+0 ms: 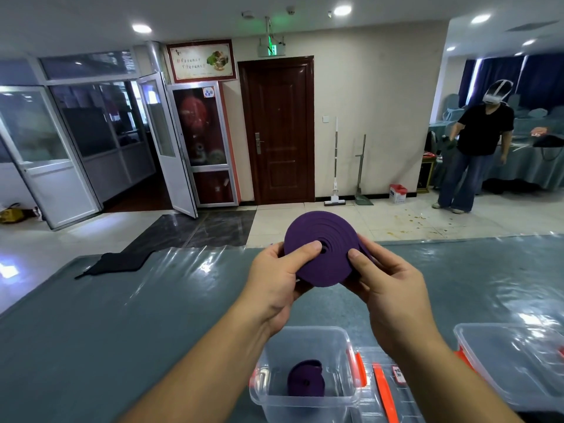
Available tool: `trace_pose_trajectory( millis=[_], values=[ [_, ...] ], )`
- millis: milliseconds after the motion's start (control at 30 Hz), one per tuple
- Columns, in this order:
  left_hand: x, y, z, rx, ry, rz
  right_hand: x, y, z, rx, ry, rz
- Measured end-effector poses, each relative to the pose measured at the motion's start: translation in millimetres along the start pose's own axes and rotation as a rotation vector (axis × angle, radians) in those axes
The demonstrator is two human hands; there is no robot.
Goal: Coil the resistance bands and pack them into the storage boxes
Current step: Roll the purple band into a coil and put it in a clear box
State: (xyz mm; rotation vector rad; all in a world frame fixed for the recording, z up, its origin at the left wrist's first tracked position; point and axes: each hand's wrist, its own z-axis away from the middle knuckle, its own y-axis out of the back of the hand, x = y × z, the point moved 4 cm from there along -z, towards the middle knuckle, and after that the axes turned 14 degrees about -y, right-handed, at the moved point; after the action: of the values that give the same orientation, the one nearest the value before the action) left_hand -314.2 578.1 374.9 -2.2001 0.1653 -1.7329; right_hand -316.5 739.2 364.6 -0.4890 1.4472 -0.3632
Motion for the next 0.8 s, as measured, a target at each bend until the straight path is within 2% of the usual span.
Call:
trace_pose_trajectory(
  millis=[167,333,467,600,700,800],
  values=[
    [10,14,-10,-0.155,-0.016,-0.171,-8,5,-5,-0.058,-0.035,0.147],
    [7,8,-8,-0.057,-0.099,-0.048,-5,1,-5,-0.001,0.022,0.016],
    [-5,4,-4,0.019,-0.093,0.032,7,-6,0,-0.03,0.007,-0.025],
    [-7,9,-6,-0.03,-0.062,-0.011,7,0,-1,-0.011,-0.003,0.039],
    [0,14,-11,-0.087,-0.103,-0.063,3,2,-2,-0.031,-0.02,0.084],
    [3,13,-12,-0.064,-0.159,-0.023,1,-2,-1,-0.039,0.003,0.07]
  ],
)
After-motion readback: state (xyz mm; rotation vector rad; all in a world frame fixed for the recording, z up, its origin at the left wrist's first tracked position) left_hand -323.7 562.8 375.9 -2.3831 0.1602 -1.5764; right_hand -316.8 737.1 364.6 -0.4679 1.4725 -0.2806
